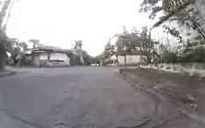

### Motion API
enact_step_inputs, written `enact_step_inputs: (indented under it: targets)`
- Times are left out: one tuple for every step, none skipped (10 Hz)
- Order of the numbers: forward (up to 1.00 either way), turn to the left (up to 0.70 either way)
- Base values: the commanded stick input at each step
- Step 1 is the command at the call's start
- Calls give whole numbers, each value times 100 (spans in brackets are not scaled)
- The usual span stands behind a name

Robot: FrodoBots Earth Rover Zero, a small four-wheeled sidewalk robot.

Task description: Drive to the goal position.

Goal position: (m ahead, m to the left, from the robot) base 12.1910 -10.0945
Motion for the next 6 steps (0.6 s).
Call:
enact_step_inputs:
  targets:
    - [100, 4]
    - [100, 4]
    - [100, 4]
    - [100, 4]
    - [100, 4]
    - [100, 4]
